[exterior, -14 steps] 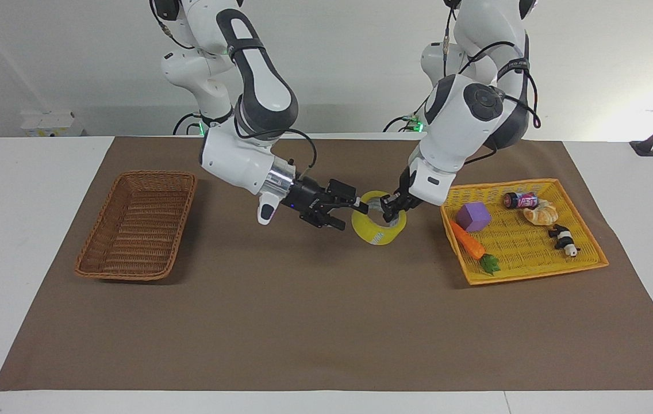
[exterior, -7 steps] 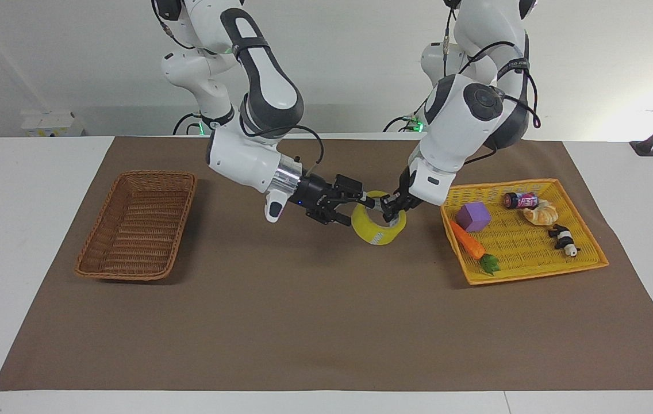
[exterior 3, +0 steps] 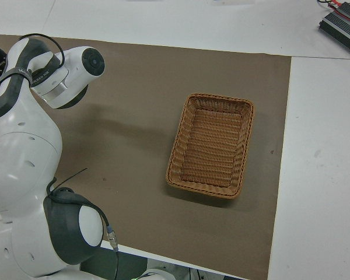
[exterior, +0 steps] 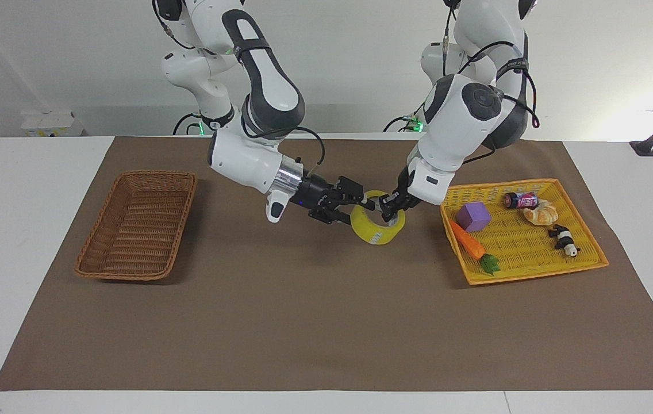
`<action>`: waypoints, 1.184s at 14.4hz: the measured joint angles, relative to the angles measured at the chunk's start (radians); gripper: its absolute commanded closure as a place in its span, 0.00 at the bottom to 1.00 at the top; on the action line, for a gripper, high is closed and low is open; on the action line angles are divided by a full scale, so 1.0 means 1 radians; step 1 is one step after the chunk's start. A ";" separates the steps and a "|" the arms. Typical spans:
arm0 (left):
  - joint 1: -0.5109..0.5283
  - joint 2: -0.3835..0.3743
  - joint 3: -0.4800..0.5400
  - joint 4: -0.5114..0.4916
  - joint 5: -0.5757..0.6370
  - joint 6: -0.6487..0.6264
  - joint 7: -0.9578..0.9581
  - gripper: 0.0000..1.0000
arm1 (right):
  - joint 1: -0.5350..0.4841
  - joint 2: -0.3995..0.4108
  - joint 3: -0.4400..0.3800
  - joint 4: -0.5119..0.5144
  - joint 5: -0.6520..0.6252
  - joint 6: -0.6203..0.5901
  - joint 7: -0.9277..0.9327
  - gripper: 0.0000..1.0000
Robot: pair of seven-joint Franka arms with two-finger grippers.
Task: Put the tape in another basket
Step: 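Grasp the tape with the right gripper while the left gripper releases it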
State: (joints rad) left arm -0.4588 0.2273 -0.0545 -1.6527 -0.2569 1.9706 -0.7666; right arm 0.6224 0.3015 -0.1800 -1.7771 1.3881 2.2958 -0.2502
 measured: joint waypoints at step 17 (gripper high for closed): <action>0.116 -0.157 0.061 0.063 0.099 -0.192 0.131 0.00 | -0.001 0.007 -0.004 -0.004 0.004 -0.001 0.019 1.00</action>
State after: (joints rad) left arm -0.3423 0.0706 0.0064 -1.5900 -0.1576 1.7785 -0.6358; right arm 0.6217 0.3088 -0.1842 -1.7809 1.3917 2.2946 -0.2315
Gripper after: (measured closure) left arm 0.000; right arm 0.467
